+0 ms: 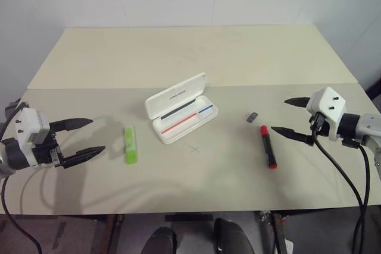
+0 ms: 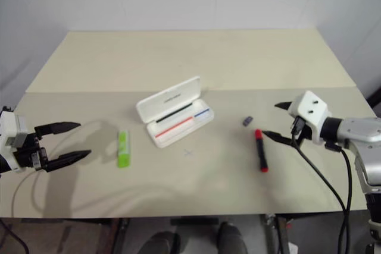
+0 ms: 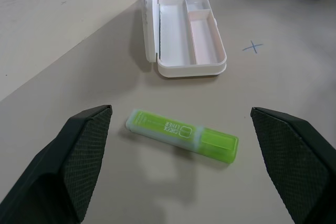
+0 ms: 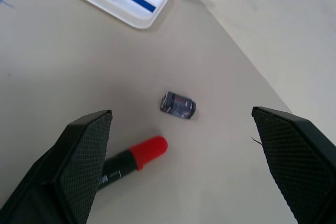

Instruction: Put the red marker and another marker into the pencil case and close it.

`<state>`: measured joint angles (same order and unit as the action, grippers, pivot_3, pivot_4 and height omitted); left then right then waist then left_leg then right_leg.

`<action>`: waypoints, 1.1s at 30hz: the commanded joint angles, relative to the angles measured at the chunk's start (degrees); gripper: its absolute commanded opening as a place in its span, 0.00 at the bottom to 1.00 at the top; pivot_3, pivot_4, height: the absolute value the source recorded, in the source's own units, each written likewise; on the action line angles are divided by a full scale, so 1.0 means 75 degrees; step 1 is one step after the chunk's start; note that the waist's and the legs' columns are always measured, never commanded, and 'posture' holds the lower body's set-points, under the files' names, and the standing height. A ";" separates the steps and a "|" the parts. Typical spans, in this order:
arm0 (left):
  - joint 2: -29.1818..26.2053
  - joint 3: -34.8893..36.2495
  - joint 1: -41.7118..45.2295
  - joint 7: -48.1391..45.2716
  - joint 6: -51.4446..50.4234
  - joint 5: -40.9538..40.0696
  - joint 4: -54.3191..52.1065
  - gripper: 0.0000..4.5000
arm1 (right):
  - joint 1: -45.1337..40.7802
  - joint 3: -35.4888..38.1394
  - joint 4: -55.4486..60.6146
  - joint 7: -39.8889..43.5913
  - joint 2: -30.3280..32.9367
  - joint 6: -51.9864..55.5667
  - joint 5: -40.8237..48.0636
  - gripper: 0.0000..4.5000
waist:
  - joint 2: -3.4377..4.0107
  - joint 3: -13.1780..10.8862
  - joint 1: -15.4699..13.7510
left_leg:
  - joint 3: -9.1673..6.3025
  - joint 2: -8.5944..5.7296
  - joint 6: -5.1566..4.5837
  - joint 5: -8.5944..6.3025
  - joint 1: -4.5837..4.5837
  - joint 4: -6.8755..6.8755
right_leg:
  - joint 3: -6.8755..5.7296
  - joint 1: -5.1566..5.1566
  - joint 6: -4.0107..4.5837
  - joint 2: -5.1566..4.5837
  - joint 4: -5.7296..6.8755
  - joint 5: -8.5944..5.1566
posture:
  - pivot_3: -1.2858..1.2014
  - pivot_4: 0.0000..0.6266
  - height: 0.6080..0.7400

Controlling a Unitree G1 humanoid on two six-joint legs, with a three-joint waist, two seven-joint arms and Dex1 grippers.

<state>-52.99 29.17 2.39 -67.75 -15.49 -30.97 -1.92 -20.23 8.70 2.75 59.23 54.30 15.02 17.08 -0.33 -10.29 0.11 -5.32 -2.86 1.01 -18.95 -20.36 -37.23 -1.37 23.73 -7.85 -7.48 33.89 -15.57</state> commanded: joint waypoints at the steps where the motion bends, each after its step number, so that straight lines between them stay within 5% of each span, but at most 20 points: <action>1: -0.0165 0.0106 0.0197 0.0007 0.0088 -0.0057 -0.0025 1.00 | -0.0345 -0.0023 0.0223 -0.0105 -0.0134 -0.0125 0.0027 1.00 | 0.0000 0.0000 -0.0001 | 0.0000 0.0000 0.0000 0.0000 0.0000 -0.0001 | 0.0000 0.0000 0.0000 0.0000 0.0000 0.0000 | 0.52 0.24 1.00; 22: 0.0333 0.0230 -0.0612 0.0582 -0.0255 -0.0319 -0.1146 1.00 | -0.0782 -0.0233 0.0560 -0.0452 -0.0839 0.0306 0.0137 1.00 | 0.0000 0.0000 0.0001 | 0.0017 0.0037 -0.0007 -0.0014 -0.0002 -0.0008 | 0.0008 0.0002 -0.0002 0.0008 0.0012 0.0001 | 0.52 0.24 1.00; 33: 0.0500 -0.0909 -0.0090 0.1655 -0.1227 -0.0267 -0.2313 1.00 | -0.1066 -0.0400 0.0372 -0.0580 -0.1020 0.0369 -0.0013 1.00 | 0.0000 0.0000 -0.0009 | 0.0023 0.0037 -0.0008 -0.0016 0.0001 -0.0022 | 0.0022 0.0001 -0.0006 0.0008 0.0031 0.0005 | 0.52 0.24 1.00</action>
<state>-48.84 22.80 0.84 -56.57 -23.28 -32.00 -16.78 -28.22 4.72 4.02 55.78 46.68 17.72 16.54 -0.33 -10.29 0.04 -5.14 -2.58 0.95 -19.07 -20.35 -37.38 -1.21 23.74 -7.89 -7.42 34.11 -15.53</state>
